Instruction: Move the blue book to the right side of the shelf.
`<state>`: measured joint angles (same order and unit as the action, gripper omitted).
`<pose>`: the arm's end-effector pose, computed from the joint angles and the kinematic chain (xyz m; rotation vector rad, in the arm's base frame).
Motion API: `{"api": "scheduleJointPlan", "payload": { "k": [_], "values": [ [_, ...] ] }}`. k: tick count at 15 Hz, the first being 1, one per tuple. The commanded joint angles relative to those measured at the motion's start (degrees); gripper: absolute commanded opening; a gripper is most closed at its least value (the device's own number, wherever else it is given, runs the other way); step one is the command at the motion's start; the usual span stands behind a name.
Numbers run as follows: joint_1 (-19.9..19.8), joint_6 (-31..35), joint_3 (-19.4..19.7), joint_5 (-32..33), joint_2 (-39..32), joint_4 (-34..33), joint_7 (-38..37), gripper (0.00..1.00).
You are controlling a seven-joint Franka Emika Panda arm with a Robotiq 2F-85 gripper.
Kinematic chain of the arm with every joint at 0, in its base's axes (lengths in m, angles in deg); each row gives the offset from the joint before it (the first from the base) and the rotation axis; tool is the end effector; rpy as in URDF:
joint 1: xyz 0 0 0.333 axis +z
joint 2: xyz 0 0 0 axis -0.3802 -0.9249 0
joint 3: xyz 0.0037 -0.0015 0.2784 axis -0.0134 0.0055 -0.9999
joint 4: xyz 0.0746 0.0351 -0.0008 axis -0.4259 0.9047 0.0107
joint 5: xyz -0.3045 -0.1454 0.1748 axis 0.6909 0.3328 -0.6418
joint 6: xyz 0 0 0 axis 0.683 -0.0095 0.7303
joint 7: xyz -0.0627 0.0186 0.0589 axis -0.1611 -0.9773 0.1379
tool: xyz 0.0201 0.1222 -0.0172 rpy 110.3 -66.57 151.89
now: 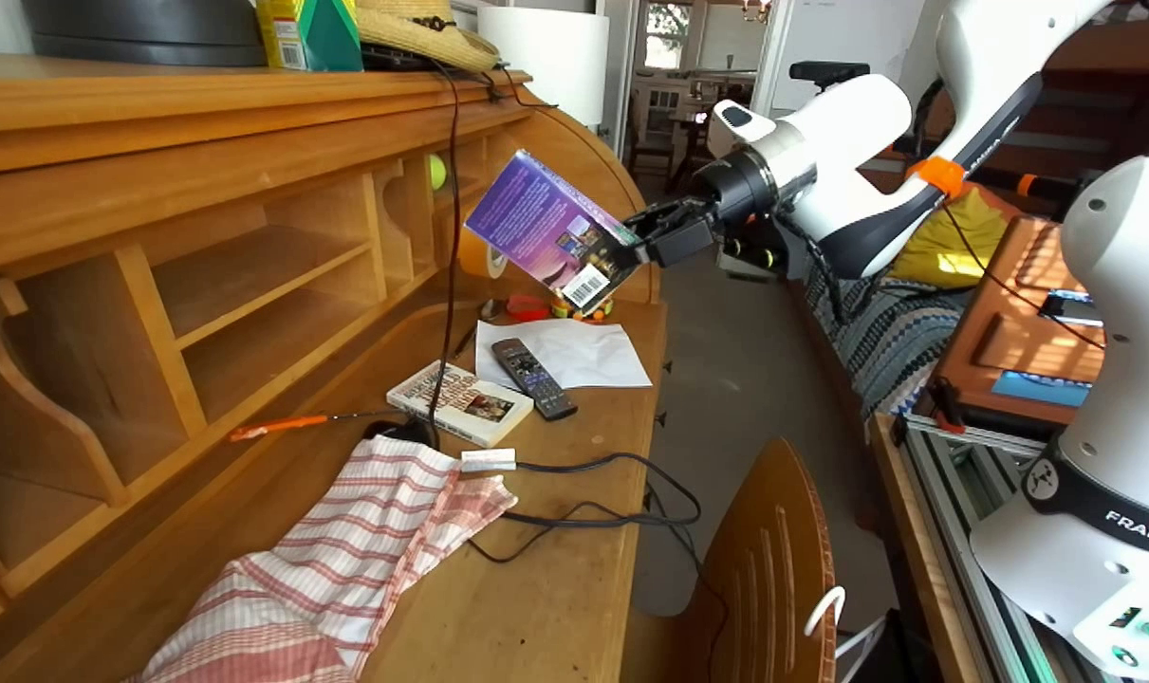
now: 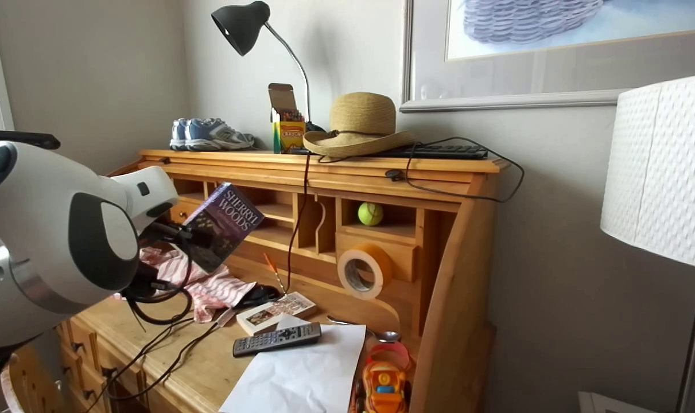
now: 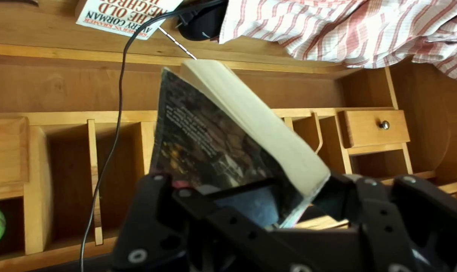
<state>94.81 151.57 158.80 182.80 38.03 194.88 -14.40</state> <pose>0.3774 -0.0941 0.2833 -2.3075 -0.5874 -1.3420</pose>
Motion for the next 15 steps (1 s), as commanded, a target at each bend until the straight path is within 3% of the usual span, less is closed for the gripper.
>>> {"api": "scheduleJointPlan", "payload": {
  "k": [1, 3, 10, 15],
  "values": [
    [4.0, 3.7, 6.2, 3.6, 7.3, -1.7, 3.5, 0.05],
    [5.5, 5.8, 7.9, 4.4, 9.8, -3.2, 5.1, 0.05],
    [7.8, 5.2, 8.9, -1.7, 19.0, -7.9, 7.4, 0.05],
    [13.9, 4.7, 9.3, -3.5, 21.5, -12.5, 4.9, 0.05]
  ]
}}
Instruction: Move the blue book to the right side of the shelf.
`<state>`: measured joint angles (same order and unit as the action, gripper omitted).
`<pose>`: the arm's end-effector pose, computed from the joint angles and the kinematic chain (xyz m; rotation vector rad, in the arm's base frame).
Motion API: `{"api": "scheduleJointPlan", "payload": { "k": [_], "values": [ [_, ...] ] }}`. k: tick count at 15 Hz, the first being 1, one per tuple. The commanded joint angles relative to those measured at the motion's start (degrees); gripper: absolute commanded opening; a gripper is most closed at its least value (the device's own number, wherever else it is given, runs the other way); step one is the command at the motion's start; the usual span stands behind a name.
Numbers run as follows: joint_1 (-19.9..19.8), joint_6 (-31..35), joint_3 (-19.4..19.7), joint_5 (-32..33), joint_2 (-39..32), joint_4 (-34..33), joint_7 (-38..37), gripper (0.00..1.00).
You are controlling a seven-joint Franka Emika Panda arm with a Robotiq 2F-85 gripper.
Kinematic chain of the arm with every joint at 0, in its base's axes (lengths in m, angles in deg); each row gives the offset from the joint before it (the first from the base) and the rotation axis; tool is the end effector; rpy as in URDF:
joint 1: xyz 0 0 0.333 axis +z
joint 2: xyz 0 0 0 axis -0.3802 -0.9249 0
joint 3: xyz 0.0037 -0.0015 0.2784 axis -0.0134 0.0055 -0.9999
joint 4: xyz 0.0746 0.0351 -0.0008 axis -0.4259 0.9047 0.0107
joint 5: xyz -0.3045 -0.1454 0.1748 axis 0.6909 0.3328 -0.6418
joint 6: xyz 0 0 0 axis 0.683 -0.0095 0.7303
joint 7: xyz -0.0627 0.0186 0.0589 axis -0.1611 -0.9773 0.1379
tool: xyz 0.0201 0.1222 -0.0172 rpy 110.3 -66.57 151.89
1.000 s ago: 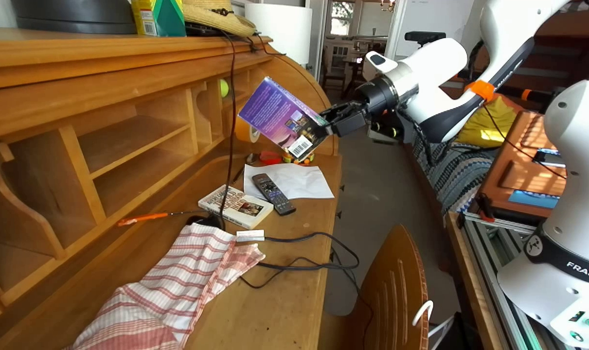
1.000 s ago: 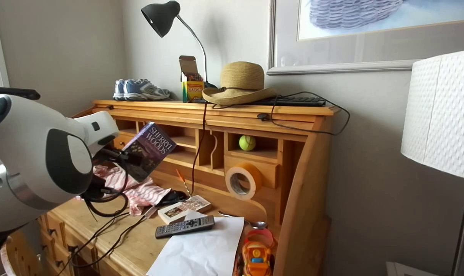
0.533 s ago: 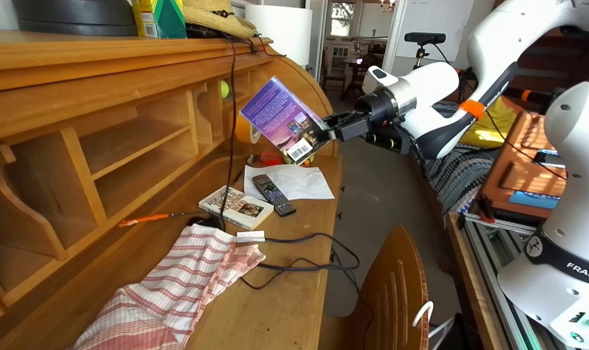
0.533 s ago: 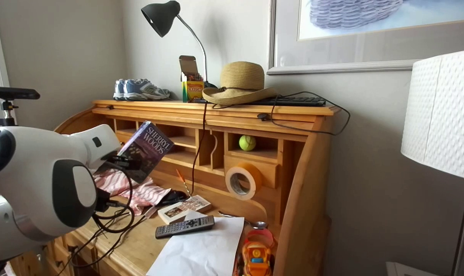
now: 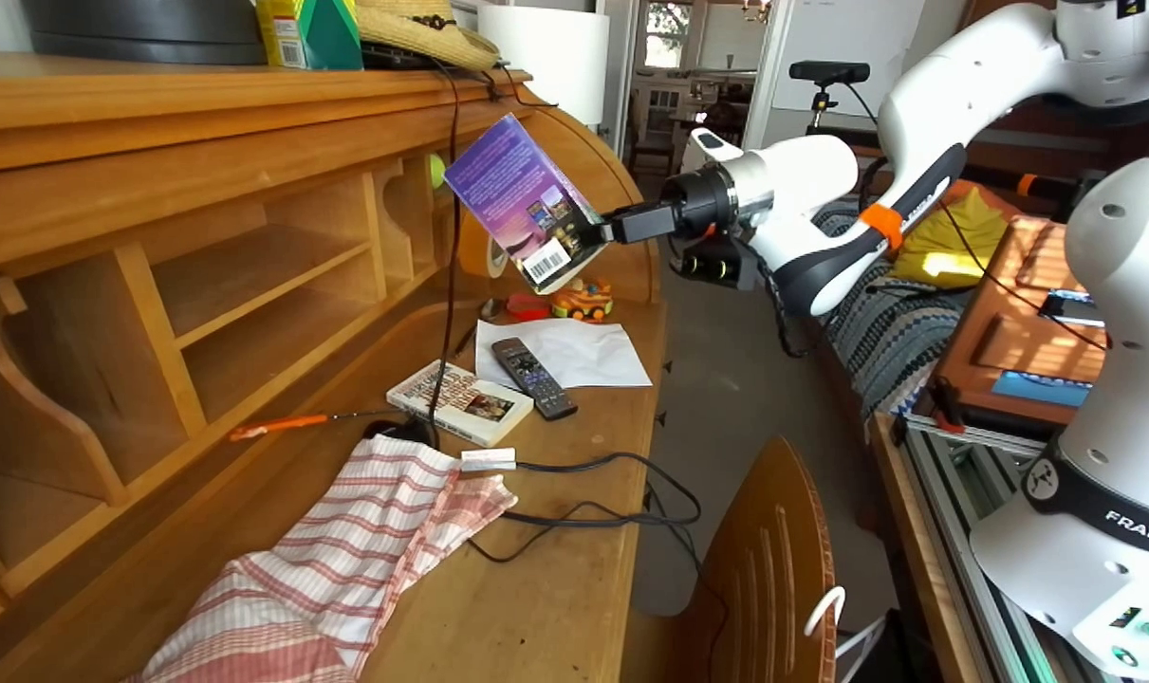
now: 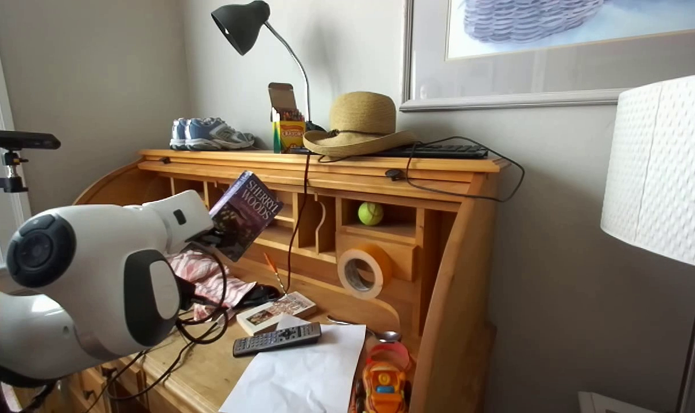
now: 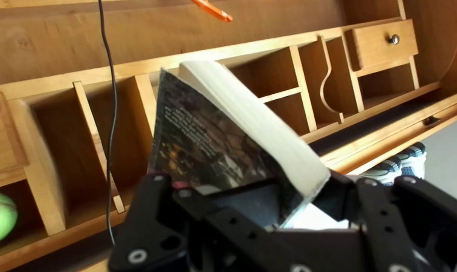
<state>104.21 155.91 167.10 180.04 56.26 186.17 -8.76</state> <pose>0.4120 -0.1094 0.2671 -2.0262 -0.4195 -1.4987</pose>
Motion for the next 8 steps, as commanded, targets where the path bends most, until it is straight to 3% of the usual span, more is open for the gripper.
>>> {"api": "scheduleJointPlan", "payload": {
  "k": [1, 4, 8],
  "values": [
    [5.9, 1.0, 1.6, -0.2, 3.6, -4.8, -1.9, 0.05],
    [9.1, 0.9, 3.7, 0.3, 3.1, -6.5, -5.0, 0.05],
    [10.6, 0.1, 6.0, -0.4, 2.4, -7.4, -8.2, 0.05]
  ]
}}
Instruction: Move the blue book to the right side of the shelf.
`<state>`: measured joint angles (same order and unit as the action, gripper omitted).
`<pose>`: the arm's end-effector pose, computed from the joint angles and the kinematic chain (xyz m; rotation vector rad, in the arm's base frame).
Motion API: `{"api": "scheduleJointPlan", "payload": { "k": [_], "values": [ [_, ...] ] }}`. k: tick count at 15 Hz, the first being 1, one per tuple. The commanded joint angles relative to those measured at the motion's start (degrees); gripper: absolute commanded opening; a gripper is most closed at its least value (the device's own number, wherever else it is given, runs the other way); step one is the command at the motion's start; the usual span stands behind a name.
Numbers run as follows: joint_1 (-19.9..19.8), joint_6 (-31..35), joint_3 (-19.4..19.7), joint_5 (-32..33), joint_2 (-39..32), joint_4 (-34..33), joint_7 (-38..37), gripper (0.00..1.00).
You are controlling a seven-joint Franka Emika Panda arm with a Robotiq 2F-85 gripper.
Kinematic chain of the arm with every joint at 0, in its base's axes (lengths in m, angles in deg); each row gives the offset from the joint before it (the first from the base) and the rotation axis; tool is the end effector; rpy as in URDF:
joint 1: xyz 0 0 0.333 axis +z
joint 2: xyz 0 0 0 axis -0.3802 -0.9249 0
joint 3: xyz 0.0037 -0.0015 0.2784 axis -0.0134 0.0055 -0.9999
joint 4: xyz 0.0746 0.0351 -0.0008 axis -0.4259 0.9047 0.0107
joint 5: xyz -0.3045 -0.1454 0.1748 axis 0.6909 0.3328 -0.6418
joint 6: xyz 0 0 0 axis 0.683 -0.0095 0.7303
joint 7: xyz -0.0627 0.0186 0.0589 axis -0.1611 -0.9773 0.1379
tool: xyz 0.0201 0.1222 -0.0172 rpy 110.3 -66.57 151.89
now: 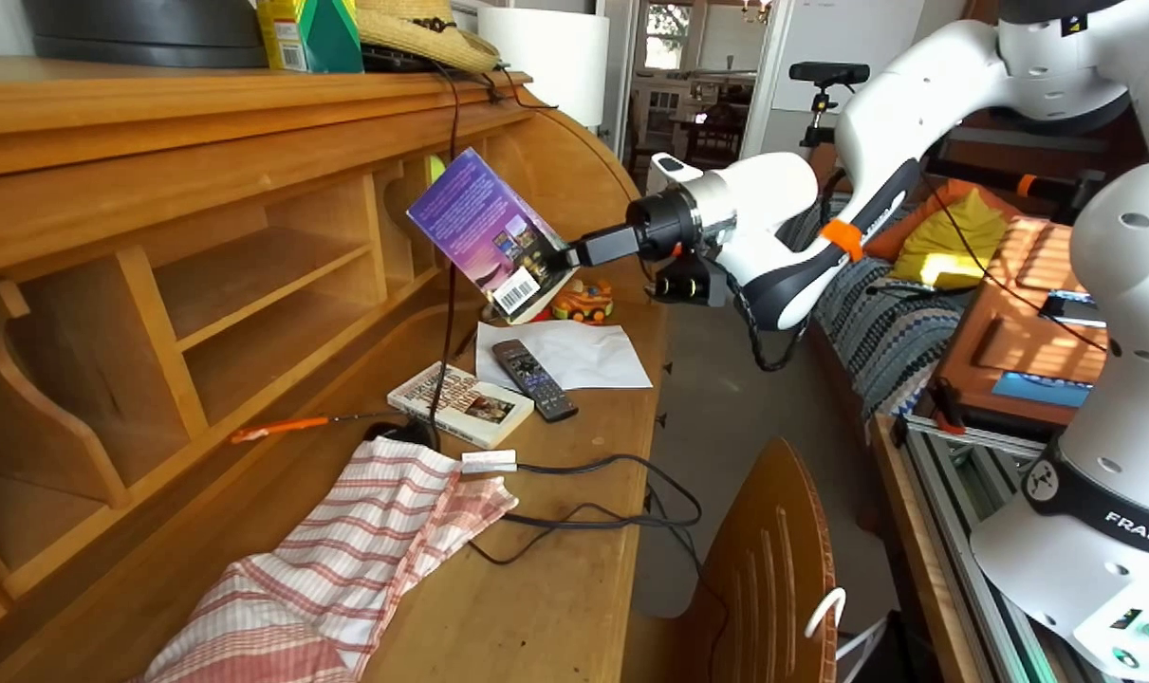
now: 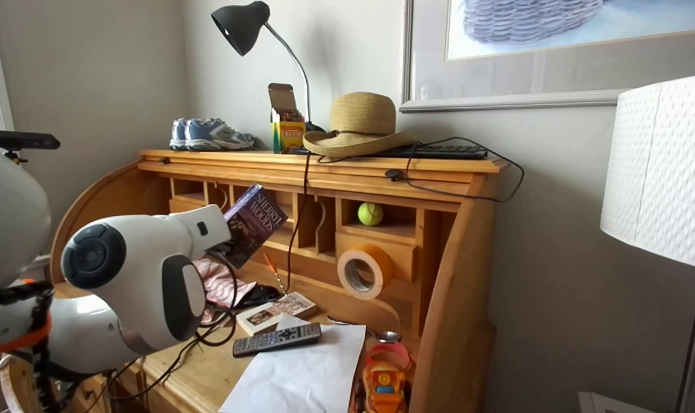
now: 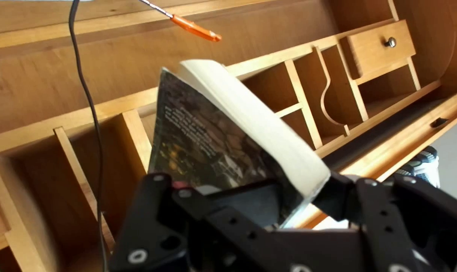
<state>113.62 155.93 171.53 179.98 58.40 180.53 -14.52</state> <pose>0.4389 -0.0911 0.2440 -2.0166 -0.3634 -1.3879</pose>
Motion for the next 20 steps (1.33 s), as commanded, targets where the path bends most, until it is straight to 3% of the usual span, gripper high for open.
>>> {"api": "scheduleJointPlan", "payload": {
  "k": [1, 2, 3, 5, 6, 13, 20],
  "values": [
    [0.9, -0.6, 1.6, -0.9, -0.1, -1.7, -2.7, 0.05],
    [0.5, -1.1, 1.5, -1.5, -0.2, -1.6, -3.0, 0.05],
    [0.3, -0.3, 1.3, -0.2, 0.0, -0.7, -1.8, 0.21],
    [0.2, -0.6, 1.4, -0.5, 0.0, -1.2, -2.2, 0.21],
    [0.2, -0.6, 1.4, -0.6, 0.0, -1.2, -2.3, 0.05],
    [2.4, -1.5, 2.0, -1.2, 2.6, -6.6, 1.0, 0.05],
    [6.7, -7.3, 1.4, -4.3, 5.4, -11.7, 1.0, 0.05]
  ]
}}
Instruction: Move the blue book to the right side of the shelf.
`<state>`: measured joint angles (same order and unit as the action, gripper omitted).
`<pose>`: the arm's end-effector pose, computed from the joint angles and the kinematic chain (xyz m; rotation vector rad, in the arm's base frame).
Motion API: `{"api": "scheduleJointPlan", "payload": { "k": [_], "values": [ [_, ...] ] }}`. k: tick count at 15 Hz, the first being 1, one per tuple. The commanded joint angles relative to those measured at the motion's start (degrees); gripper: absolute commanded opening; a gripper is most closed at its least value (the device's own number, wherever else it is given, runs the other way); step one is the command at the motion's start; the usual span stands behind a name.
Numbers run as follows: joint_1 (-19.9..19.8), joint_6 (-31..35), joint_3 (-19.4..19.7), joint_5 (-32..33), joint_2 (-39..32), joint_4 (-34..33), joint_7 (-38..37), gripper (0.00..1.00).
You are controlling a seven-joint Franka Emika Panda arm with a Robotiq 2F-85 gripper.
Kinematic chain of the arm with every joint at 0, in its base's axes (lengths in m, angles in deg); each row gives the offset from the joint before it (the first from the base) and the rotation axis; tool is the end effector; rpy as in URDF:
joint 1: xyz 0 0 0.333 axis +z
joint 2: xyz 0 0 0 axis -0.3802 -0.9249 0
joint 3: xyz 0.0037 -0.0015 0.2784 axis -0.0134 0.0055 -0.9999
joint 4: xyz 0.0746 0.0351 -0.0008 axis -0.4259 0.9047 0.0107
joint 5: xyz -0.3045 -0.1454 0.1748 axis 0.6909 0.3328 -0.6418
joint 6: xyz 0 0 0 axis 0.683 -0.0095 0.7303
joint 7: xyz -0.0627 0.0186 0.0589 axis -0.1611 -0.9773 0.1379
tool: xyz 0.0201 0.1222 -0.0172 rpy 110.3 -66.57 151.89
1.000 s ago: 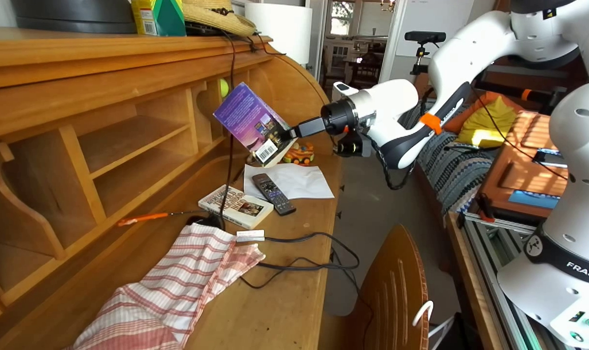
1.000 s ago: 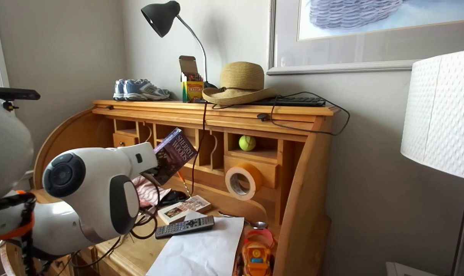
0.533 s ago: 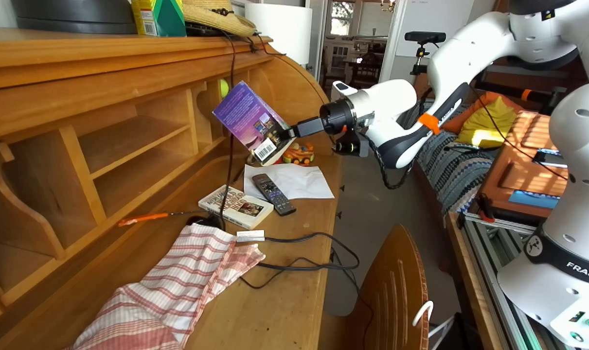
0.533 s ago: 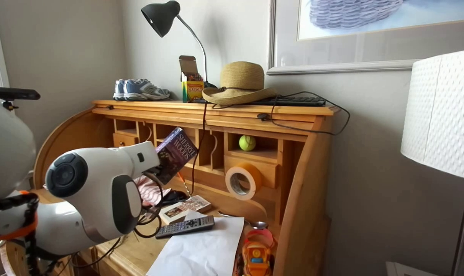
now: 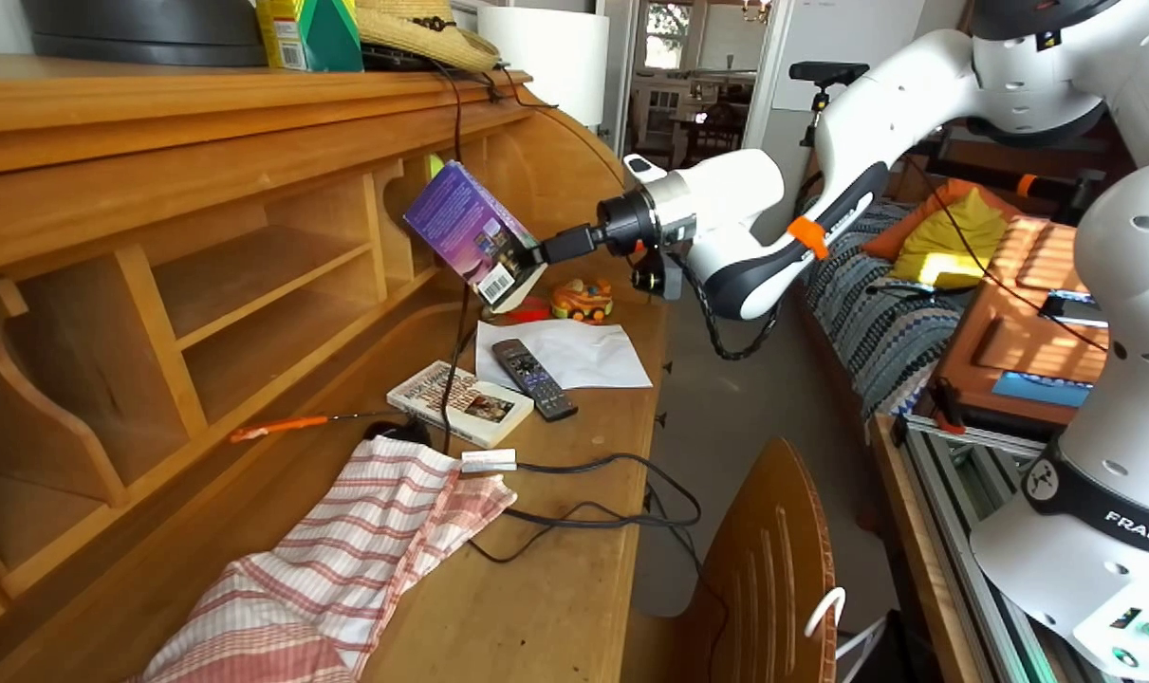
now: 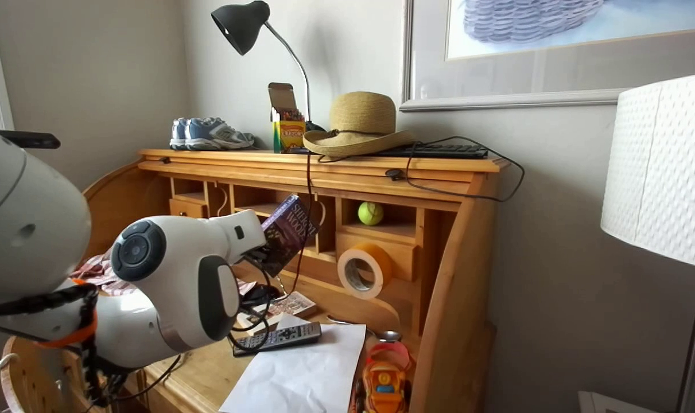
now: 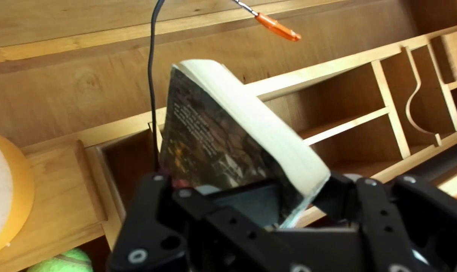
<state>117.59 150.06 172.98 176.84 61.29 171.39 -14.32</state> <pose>0.4860 -0.1256 0.2303 -2.1524 -0.2770 -1.4296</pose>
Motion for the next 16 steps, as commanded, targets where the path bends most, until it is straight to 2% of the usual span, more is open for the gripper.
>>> {"api": "scheduleJointPlan", "payload": {
  "k": [1, 7, 10, 13, 16],
  "values": [
    [3.6, -1.4, 0.1, -0.8, 2.6, -2.7, 0.4, 0.05],
    [8.0, -0.3, 0.6, 0.0, 3.8, -3.9, -0.2, 0.05],
    [9.0, 1.1, 1.0, 0.5, 4.5, -5.4, -0.5, 0.05],
    [8.8, 4.7, 1.8, 1.4, 4.6, -7.6, -2.3, 0.05],
    [10.6, 12.1, 4.8, 5.5, 3.0, -10.8, -8.4, 0.05]
  ]
}}
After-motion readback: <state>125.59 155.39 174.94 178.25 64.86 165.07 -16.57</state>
